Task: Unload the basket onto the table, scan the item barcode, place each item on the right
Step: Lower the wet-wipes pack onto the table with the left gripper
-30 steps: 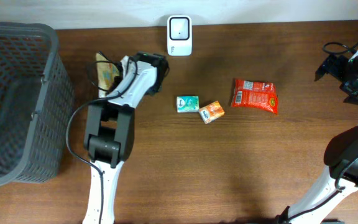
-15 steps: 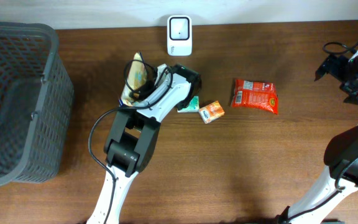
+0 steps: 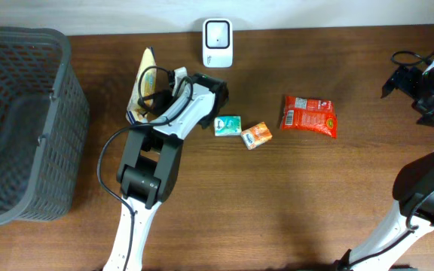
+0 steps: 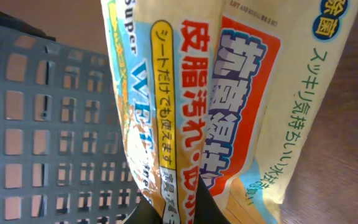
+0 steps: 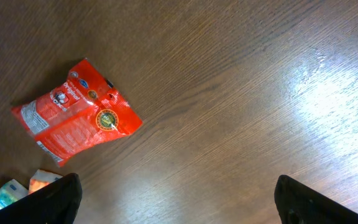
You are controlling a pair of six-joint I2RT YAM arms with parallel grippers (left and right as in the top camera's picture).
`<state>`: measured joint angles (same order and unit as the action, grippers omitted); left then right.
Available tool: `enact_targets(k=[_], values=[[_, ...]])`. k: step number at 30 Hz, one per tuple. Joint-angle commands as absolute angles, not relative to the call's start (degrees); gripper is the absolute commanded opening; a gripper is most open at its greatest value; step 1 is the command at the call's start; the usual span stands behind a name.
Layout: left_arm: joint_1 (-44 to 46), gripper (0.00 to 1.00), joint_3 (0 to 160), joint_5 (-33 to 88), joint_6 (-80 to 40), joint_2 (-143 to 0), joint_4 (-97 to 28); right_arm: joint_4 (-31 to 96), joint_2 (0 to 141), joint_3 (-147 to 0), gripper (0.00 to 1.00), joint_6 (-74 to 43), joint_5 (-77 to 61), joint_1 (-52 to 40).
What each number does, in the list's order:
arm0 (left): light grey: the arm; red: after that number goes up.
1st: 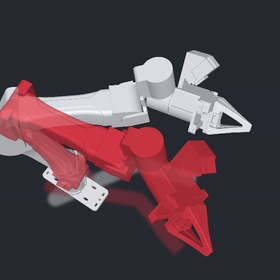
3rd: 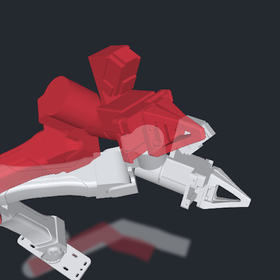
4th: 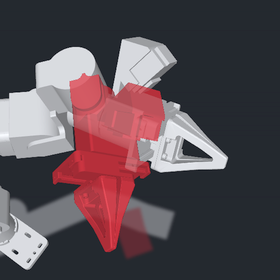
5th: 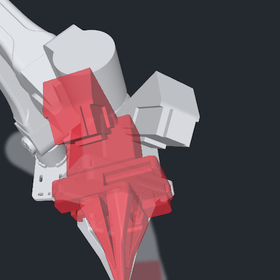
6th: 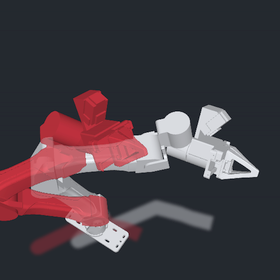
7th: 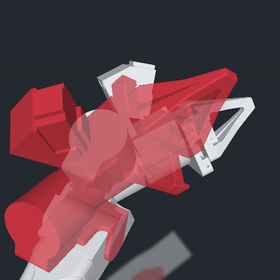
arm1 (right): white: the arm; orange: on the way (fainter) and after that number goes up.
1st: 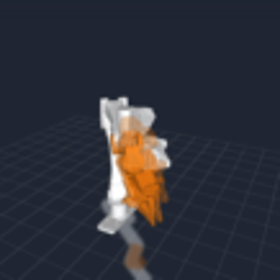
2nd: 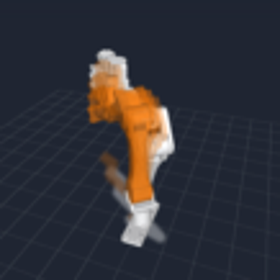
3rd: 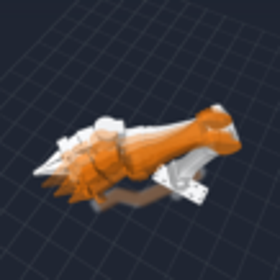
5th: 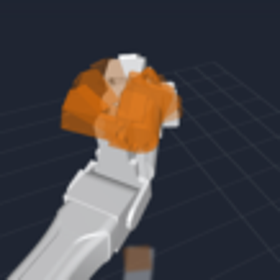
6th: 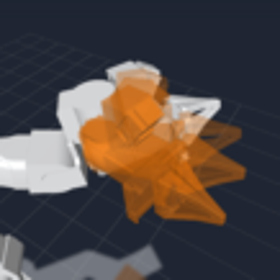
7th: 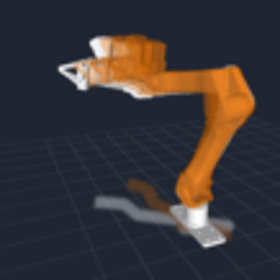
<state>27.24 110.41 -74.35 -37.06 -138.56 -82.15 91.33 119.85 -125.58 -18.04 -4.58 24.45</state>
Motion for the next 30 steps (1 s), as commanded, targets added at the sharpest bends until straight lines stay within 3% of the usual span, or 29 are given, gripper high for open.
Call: enact_targets(k=[1, 4, 9, 18, 19, 21, 24, 30], values=[[26.9, 0.05, 108.1, -78.8, -39.5, -139.2, -81.1, 91.5, 119.6, -125.6, 0.98, -18.5, -4.9, 24.4], [24.8, 0.05, 105.8, -84.3, -39.5, -139.2, -80.0, 91.5, 119.6, -125.6, 0.99, -18.5, -4.9, 24.4], [21.3, 0.06, 101.2, -83.3, -39.5, -139.2, -78.2, 91.5, 119.6, -125.6, 0.98, -18.5, -4.9, 24.4], [25.7, 0.10, 100.2, -59.8, -39.5, -139.2, -75.5, 91.5, 119.6, -125.6, 0.98, -18.5, -4.9, 24.4], [26.7, 0.12, 100.2, -58.6, -39.5, -139.2, -75.2, 91.5, 119.6, -125.6, 0.98, -18.5, -4.9, 24.4], [28.9, 0.30, 100.2, -56.0, -39.5, -139.2, -75.0, 91.5, 119.6, -125.6, 0.98, -18.5, -4.9, 24.4], [31.9, 0.21, 100.2, -51.8, -39.4, -139.2, -75.3, 91.5, 119.6, -125.6, 0.98, -18.5, -4.9, 24.4], [35.1, 0.17, 105.8, -36.2, -35.1, -139.2, -80.8, 91.5, 119.6, -125.6, 0.98, -18.5, -4.9, 24.4]])
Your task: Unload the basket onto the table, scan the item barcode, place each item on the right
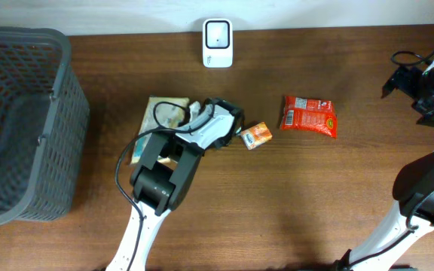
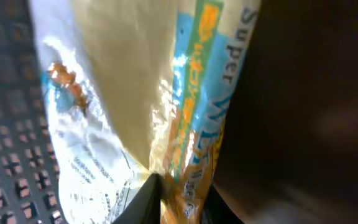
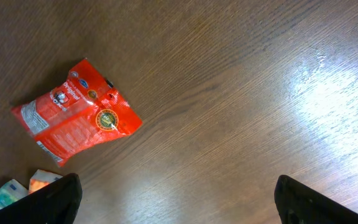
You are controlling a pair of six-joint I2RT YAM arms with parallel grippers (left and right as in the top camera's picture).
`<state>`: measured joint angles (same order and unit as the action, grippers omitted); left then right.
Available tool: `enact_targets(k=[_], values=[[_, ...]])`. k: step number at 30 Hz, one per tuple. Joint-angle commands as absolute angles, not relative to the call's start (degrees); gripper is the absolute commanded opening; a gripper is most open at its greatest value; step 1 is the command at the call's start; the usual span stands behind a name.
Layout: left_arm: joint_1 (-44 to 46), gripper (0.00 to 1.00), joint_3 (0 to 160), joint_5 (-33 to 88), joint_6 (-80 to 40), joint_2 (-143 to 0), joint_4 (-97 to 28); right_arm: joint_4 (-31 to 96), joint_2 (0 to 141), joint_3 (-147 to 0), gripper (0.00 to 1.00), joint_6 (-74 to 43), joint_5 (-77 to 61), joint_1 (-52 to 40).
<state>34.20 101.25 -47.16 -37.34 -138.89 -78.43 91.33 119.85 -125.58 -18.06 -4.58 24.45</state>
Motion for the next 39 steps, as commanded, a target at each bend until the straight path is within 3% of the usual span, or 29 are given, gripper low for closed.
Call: enact_targets(k=[1, 5, 8, 9, 11, 13, 16, 18, 24, 32, 39], values=[[35.2, 0.17, 109.0, -32.1, -35.1, -139.2, -82.8, 91.5, 119.6, -125.6, 0.99, -18.5, -4.9, 24.4], [35.1, 0.23, 124.9, -17.3, -28.7, -139.2, -89.3, 91.5, 119.6, -125.6, 0.98, -18.5, -4.9, 24.4], [35.0, 0.42, 134.6, -16.8, -26.4, -139.2, -92.4, 91.5, 119.6, -125.6, 0.98, -18.5, -4.9, 24.4], [34.9, 0.56, 136.8, -18.5, -26.4, -139.2, -92.7, 91.5, 119.6, -125.6, 0.99, -18.5, -4.9, 24.4], [33.9, 0.62, 139.9, -21.7, -26.4, -139.2, -92.9, 91.5, 119.6, -125.6, 0.98, -18.5, -4.9, 24.4], [32.1, 0.55, 140.6, -23.7, -26.4, -139.2, -92.9, 91.5, 119.6, -125.6, 0.98, -18.5, -4.9, 24.4], [27.5, 0.16, 140.4, -24.0, -26.5, -139.2, -93.0, 91.5, 119.6, -125.6, 0.98, -18.5, -4.9, 24.4], [24.3, 0.00, 140.2, -22.3, -26.5, -139.2, -93.5, 91.5, 119.6, -125.6, 0.98, -18.5, -4.9, 24.4], [21.7, 0.00, 133.0, -15.1, -26.4, -139.2, -94.0, 91.5, 119.6, -125.6, 0.98, -18.5, -4.9, 24.4], [24.5, 0.00, 115.0, -5.1, -26.4, -139.2, -83.7, 91.5, 119.6, -125.6, 0.98, -18.5, -4.9, 24.4], [25.5, 0.00, 126.8, -5.4, -24.1, -139.2, -90.4, 91.5, 119.6, -125.6, 0.99, -18.5, -4.9, 24.4]])
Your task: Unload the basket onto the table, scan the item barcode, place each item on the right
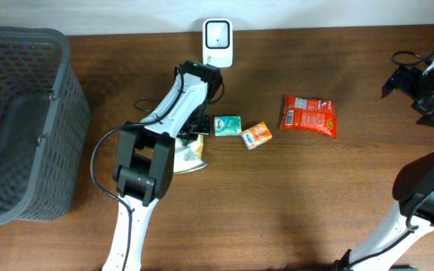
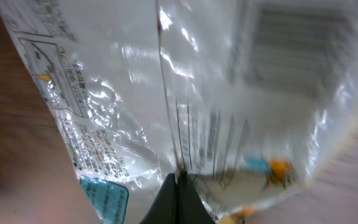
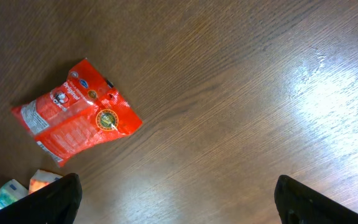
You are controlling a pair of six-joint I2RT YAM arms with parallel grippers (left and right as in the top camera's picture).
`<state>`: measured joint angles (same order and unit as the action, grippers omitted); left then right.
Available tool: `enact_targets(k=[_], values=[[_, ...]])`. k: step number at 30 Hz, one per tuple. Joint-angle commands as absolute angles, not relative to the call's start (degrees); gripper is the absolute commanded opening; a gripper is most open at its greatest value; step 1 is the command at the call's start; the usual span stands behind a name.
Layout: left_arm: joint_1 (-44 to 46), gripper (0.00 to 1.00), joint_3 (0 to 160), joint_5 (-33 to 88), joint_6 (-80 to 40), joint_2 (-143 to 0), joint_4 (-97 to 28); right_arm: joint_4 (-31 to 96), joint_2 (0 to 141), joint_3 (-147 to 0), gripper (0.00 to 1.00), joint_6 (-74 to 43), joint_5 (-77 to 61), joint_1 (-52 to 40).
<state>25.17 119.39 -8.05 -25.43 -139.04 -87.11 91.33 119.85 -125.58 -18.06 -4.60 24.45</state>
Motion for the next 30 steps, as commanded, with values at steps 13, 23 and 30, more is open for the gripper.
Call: enact_targets(k=[13, 23, 30], values=[[25.5, 0.00, 125.3, -5.3, -22.4, -139.3, -96.8, 91.5, 119.6, -125.6, 0.98, -18.5, -4.9, 24.4], [25.7, 0.00, 118.9, -0.8, -19.6, -139.3, -93.6, 91.5, 119.6, -125.6, 0.98, -18.5, -4.9, 24.4], [25.1, 0.00, 130.2, 6.4, -15.3, -135.0, -96.8, 91.5, 119.6, -125.6, 0.98, -18.5, -4.9, 24.4]])
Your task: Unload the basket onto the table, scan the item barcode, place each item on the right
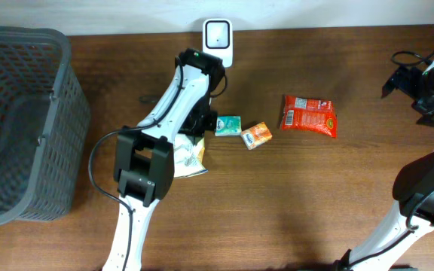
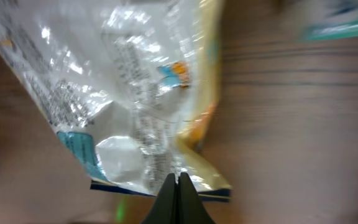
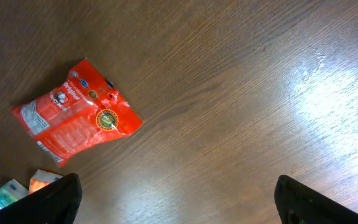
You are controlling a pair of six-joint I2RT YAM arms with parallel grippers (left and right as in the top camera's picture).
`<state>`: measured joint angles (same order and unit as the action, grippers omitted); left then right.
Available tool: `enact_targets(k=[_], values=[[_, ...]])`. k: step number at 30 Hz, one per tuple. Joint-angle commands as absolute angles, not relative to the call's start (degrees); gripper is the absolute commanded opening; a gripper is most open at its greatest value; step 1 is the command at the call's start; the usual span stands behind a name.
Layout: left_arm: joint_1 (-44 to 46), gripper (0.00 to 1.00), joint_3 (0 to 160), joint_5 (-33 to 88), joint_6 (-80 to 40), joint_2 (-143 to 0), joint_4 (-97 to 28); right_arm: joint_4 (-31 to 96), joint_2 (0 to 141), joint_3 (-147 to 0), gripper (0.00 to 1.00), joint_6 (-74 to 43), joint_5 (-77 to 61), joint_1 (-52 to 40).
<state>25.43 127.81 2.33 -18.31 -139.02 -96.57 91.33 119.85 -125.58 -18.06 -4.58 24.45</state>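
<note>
My left gripper [image 1: 200, 126] is shut on the bottom edge of a yellow and white refill pouch [image 1: 190, 156], just below the white scanner [image 1: 217, 32] at the table's back edge. In the left wrist view the pouch [image 2: 129, 99] shows its shiny silvery back, blurred, with the left gripper [image 2: 179, 186] pinched on its seam. No barcode can be made out there. My right gripper [image 1: 419, 84] is at the far right, away from all of this. In its own view the right gripper [image 3: 176, 200] is open over bare wood.
A teal packet [image 1: 227, 125], an orange packet [image 1: 256, 135] and a red snack bag [image 1: 308, 115] lie in a row right of the pouch. The red bag [image 3: 76, 120] also shows in the right wrist view. A grey mesh basket [image 1: 21, 120] fills the left side.
The left wrist has turned a little, so its camera now sees the pouch's lower corner and the table beside it rather than the barcode panel. The right arm has not moved.
The left gripper first held the pouch left of the scanner, printed front toward its camera. Then the pouch was lower, near the teal packet. Then the arm stood close under the scanner with the pouch's clear back and barcode facing its camera, and it stays there now.
</note>
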Motion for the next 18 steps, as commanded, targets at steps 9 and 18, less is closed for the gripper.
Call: enact_targets(k=[9, 18], values=[[25.1, 0.00, 121.4, 6.2, -14.6, -134.1, -96.8, 91.5, 119.6, -125.6, 0.98, -18.5, -4.9, 24.4], [25.5, 0.00, 104.3, 8.0, -14.6, -134.1, -84.5, 91.5, 119.6, -125.6, 0.98, -18.5, -4.9, 24.4]])
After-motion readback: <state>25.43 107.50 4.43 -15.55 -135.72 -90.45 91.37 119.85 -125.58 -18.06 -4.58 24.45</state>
